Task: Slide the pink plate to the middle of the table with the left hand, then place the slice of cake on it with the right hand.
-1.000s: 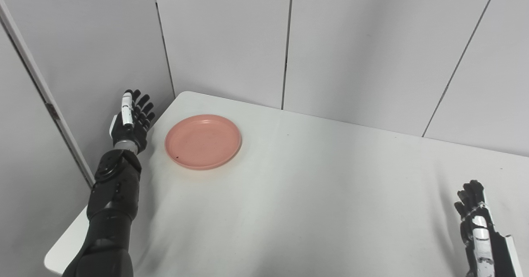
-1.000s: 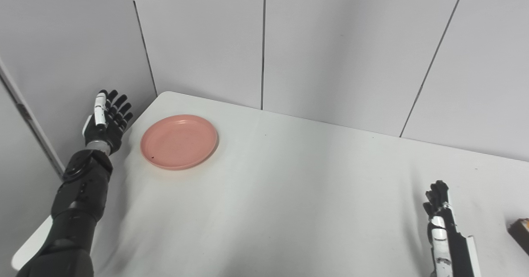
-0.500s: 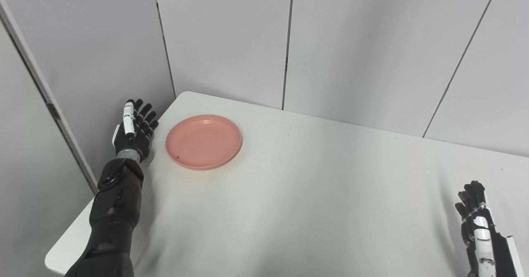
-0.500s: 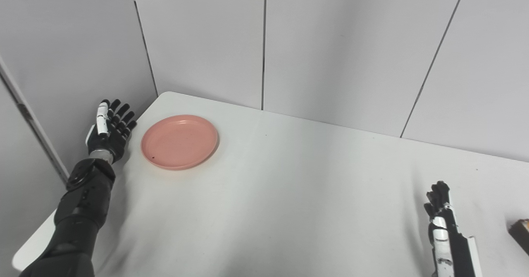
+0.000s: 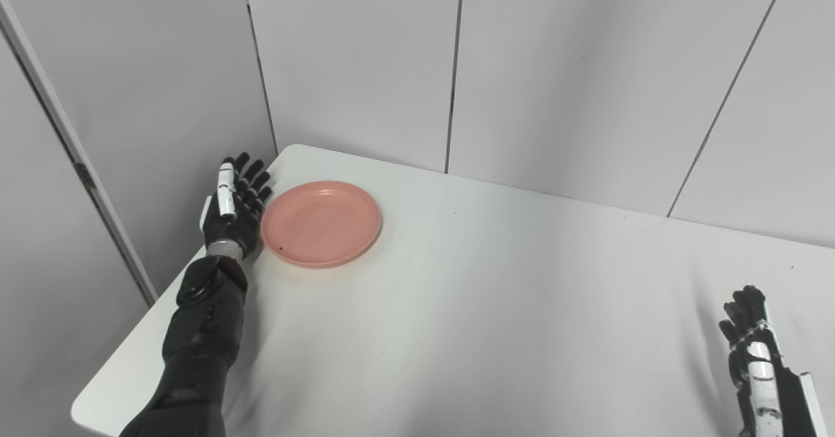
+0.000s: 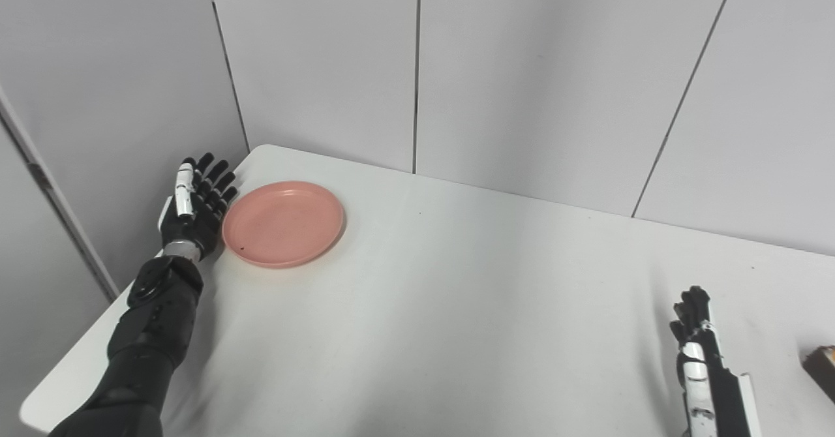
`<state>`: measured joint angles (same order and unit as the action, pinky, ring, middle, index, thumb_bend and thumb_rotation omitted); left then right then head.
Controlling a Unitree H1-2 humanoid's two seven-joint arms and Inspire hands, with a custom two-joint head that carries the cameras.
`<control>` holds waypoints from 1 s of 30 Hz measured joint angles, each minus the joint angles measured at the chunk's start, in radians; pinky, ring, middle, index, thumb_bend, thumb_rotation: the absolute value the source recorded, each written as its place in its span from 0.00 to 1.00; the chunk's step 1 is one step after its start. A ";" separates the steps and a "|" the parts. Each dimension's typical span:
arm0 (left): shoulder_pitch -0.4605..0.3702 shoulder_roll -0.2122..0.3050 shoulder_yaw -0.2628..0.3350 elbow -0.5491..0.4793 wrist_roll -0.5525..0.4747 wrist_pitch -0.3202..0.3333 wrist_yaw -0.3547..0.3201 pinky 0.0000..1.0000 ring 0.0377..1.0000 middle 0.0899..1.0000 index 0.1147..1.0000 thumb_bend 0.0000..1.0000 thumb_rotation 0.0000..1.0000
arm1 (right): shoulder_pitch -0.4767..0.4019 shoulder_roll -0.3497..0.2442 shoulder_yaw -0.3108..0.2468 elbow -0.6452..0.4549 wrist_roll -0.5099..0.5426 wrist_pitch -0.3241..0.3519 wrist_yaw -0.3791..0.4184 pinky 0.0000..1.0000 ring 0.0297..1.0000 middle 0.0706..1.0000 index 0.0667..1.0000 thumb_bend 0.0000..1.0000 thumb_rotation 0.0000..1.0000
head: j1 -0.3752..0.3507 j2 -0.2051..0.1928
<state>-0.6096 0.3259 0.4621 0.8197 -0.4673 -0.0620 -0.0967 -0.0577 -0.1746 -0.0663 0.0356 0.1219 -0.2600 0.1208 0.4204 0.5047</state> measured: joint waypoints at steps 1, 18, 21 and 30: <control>0.000 -0.004 -0.002 -0.002 0.000 0.000 0.000 0.95 0.91 0.89 0.88 0.39 1.00 | 0.000 0.000 0.000 0.000 -0.001 0.000 0.000 1.00 1.00 1.00 1.00 0.34 1.00 | -0.002 0.000; 0.049 -0.096 -0.121 -0.181 0.054 0.093 0.032 0.89 0.88 0.86 0.85 0.38 1.00 | 0.001 0.000 0.002 -0.001 -0.023 0.000 -0.002 1.00 1.00 1.00 1.00 0.34 1.00 | -0.040 0.014; 0.051 -0.108 -0.137 -0.201 0.054 0.115 0.033 0.89 0.88 0.86 0.85 0.40 1.00 | 0.001 0.000 0.004 -0.002 -0.026 0.000 -0.003 1.00 1.00 1.00 1.00 0.35 1.00 | -0.049 0.017; 0.068 -0.175 -0.213 -0.286 0.075 0.176 0.034 0.85 0.85 0.84 0.84 0.41 1.00 | 0.001 0.003 0.006 -0.002 -0.053 0.000 -0.007 0.99 1.00 1.00 1.00 0.38 1.00 | -0.092 0.034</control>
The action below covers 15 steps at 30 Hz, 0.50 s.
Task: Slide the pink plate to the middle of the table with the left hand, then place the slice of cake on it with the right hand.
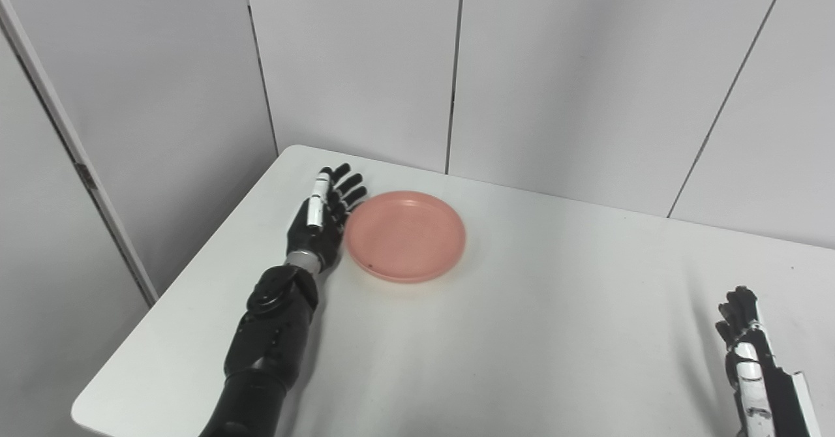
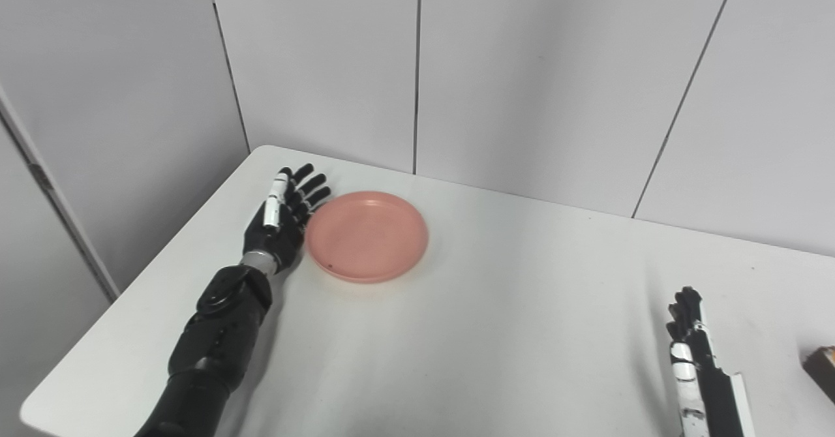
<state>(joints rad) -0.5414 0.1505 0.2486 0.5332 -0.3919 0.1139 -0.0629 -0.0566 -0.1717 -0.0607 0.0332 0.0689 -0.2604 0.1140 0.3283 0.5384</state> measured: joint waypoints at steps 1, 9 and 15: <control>0.000 -0.004 -0.010 -0.004 0.003 0.005 0.000 0.85 0.85 0.84 0.84 0.41 1.00 | 0.000 0.000 0.000 0.000 -0.001 0.000 0.000 0.99 0.99 1.00 1.00 0.38 1.00 | 0.000 0.000; 0.002 -0.040 -0.060 -0.041 0.019 0.055 -0.018 0.84 0.85 0.84 0.83 0.40 1.00 | 0.000 0.006 0.000 -0.002 -0.021 0.000 -0.016 0.98 0.98 0.99 1.00 0.40 1.00 | -0.026 0.015; 0.012 -0.094 -0.084 -0.082 0.018 0.091 -0.033 0.83 0.86 0.86 0.85 0.38 1.00 | 0.008 0.016 0.003 -0.018 -0.041 0.023 -0.021 0.98 0.98 0.99 1.00 0.39 1.00 | -0.092 0.037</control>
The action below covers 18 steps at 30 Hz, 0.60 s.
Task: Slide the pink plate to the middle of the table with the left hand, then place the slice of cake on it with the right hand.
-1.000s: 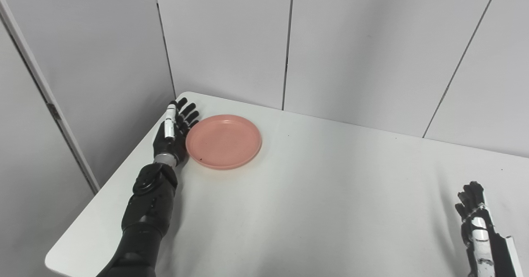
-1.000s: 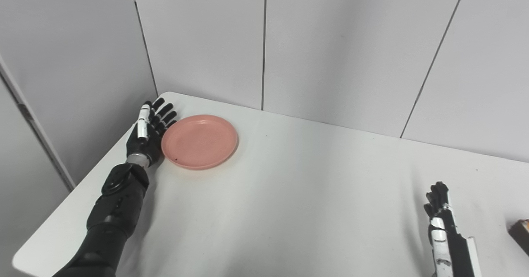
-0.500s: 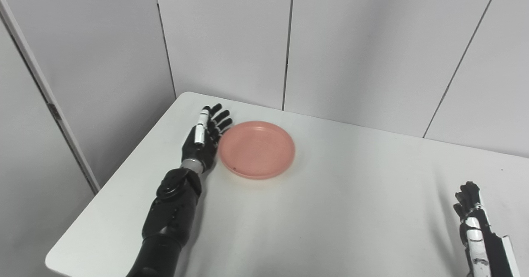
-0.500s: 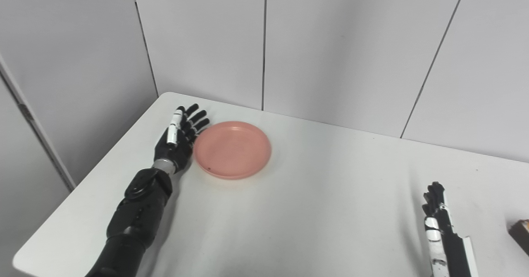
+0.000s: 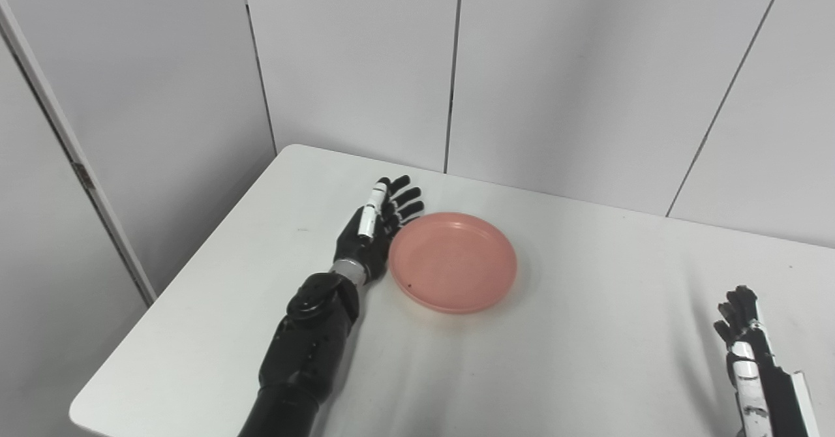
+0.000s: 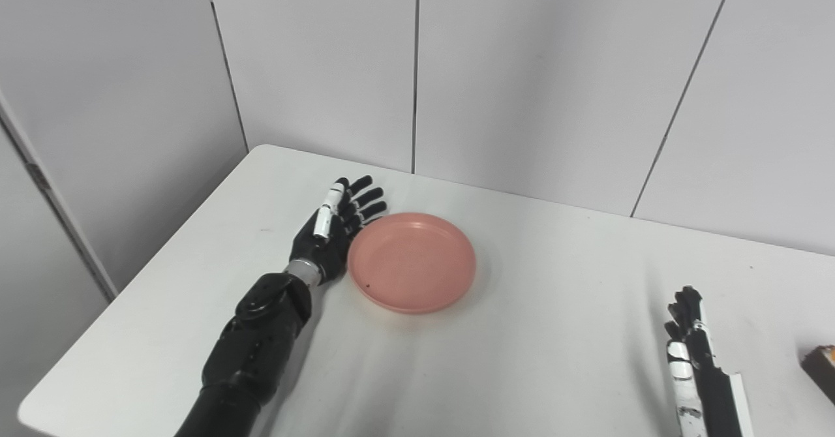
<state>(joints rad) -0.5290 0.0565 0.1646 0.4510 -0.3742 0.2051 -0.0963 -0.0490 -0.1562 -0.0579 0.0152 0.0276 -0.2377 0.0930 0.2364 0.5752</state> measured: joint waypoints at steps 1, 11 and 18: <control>0.001 -0.008 -0.007 -0.007 0.000 0.012 -0.003 0.84 0.86 0.86 0.85 0.38 1.00 | 0.005 0.004 0.001 -0.009 -0.005 0.014 -0.001 0.98 0.98 0.99 1.00 0.38 1.00 | -0.003 0.002; 0.014 -0.079 -0.068 -0.041 0.002 0.050 -0.044 0.86 0.86 0.85 0.85 0.39 1.00 | 0.040 0.046 0.024 -0.071 -0.059 0.091 -0.026 0.98 0.98 0.99 1.00 0.37 1.00 | -0.103 0.026; 0.028 -0.107 -0.094 -0.049 -0.001 0.057 -0.082 0.89 0.88 0.87 0.86 0.38 1.00 | 0.039 0.066 0.042 -0.078 -0.103 0.106 -0.041 0.98 0.99 1.00 1.00 0.36 1.00 | -0.221 0.025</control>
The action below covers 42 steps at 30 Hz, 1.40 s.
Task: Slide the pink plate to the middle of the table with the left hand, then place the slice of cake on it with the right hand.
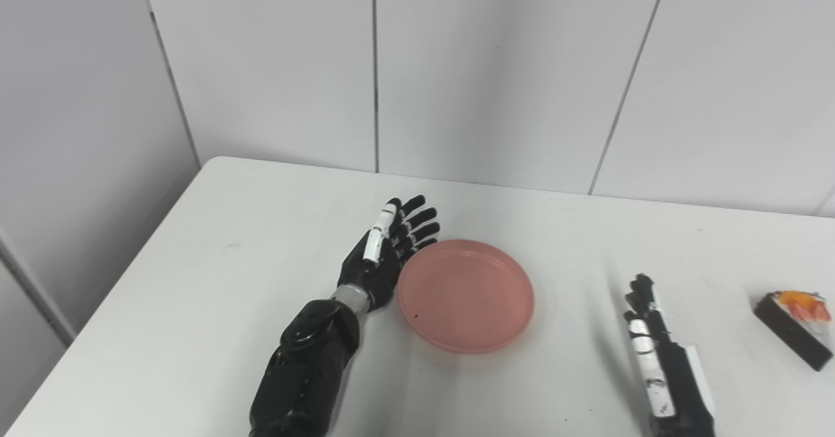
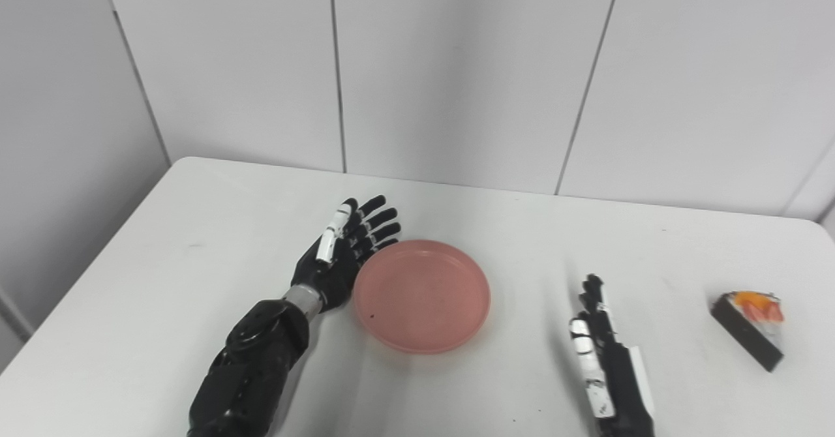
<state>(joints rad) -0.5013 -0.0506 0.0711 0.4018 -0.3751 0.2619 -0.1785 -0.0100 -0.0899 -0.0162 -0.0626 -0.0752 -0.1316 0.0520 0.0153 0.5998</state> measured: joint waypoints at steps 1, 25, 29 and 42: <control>0.001 -0.003 -0.001 0.000 0.000 0.000 -0.007 0.89 0.88 0.87 0.86 0.38 1.00 | -0.002 0.003 0.002 0.004 -0.009 0.000 -0.003 0.98 0.99 1.00 1.00 0.35 1.00 | -0.033 0.000; 0.041 -0.006 0.004 -0.007 -0.044 0.008 -0.127 0.90 0.89 0.89 0.87 0.39 1.00 | -0.042 0.062 0.006 0.044 -0.092 0.009 -0.097 0.97 0.98 0.99 1.00 0.41 1.00 | -0.302 0.026; 0.041 -0.004 0.007 -0.004 -0.044 0.008 -0.136 0.90 0.89 0.89 0.88 0.40 1.00 | -0.045 0.062 0.009 0.042 -0.122 0.010 -0.115 0.94 0.97 0.98 0.99 0.47 1.00 | -0.337 0.028; 0.050 0.006 0.008 -0.011 -0.054 0.008 -0.166 0.90 0.89 0.89 0.88 0.40 1.00 | 0.001 0.058 0.026 -0.087 -0.345 0.101 -0.171 0.84 0.88 0.88 0.93 0.64 0.93 | -0.456 0.032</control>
<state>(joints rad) -0.4514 -0.0449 0.0793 0.3913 -0.4288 0.2694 -0.3448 -0.0088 -0.0323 0.0093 -0.1497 -0.4201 -0.0305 -0.1188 -0.4403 0.6320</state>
